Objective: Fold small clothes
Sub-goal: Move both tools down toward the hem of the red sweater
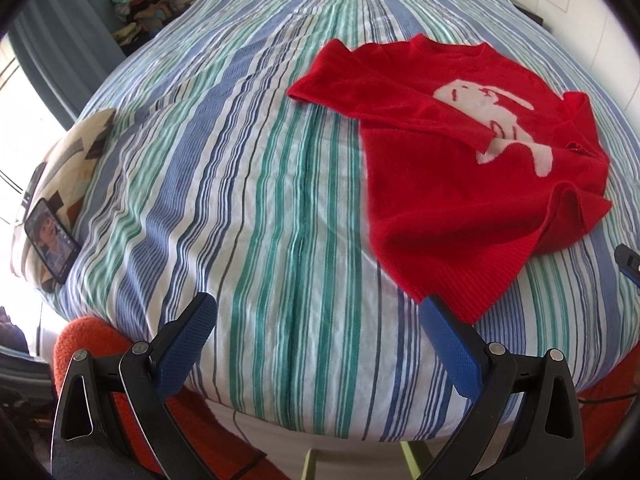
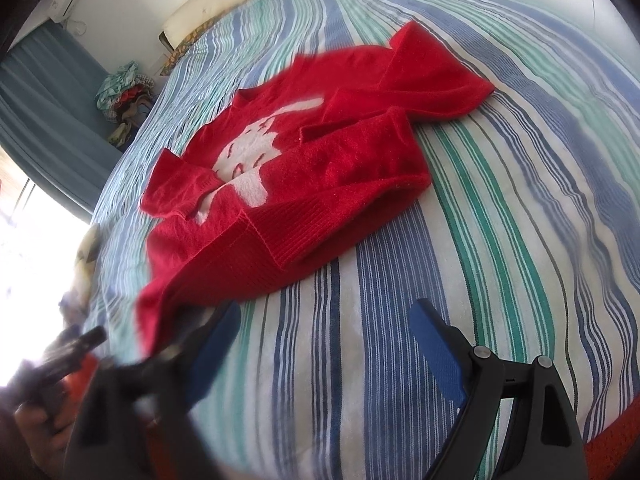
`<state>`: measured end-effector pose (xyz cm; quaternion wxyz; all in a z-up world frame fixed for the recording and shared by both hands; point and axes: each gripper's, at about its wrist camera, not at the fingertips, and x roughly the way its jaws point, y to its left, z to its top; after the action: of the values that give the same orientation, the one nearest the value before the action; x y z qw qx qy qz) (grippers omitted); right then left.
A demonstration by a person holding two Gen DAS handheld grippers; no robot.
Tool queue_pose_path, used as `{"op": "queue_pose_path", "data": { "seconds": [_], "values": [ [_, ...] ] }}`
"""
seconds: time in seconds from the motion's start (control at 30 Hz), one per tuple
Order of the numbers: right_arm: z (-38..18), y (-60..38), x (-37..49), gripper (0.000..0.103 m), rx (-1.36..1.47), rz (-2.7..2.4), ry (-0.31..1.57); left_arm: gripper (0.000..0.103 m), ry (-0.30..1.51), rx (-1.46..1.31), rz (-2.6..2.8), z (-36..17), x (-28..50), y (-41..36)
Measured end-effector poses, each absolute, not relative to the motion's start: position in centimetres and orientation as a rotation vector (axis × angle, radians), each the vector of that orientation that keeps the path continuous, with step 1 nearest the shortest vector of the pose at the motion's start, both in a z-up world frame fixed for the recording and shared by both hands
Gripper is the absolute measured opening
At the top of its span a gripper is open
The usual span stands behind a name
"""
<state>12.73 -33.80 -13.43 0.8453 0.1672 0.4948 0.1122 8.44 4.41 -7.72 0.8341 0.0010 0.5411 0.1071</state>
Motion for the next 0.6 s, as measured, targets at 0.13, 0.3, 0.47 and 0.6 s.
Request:
{"op": "queue_pose_path", "data": {
  "seconds": [0.13, 0.3, 0.47, 0.6],
  "values": [
    [-13.6, -33.8, 13.0, 0.086, 0.384, 0.261, 1.024, 0.102, 1.184, -0.278, 0.043, -9.1, 8.1, 6.0],
    [-14.8, -35.6, 13.7, 0.083, 0.634, 0.306, 1.000, 0.101, 1.224, -0.532, -0.115, -12.0, 8.9, 6.7],
    [-16.4, -36.7, 15.5, 0.068, 0.806, 0.303, 0.999, 0.096, 1.231, -0.549, -0.146, -13.7, 10.7, 5.0],
    [-17.4, -35.5, 17.7, 0.042, 0.812, 0.320, 1.017, 0.057, 1.232, -0.583, -0.153, -14.2, 11.9, 4.3]
  ]
}}
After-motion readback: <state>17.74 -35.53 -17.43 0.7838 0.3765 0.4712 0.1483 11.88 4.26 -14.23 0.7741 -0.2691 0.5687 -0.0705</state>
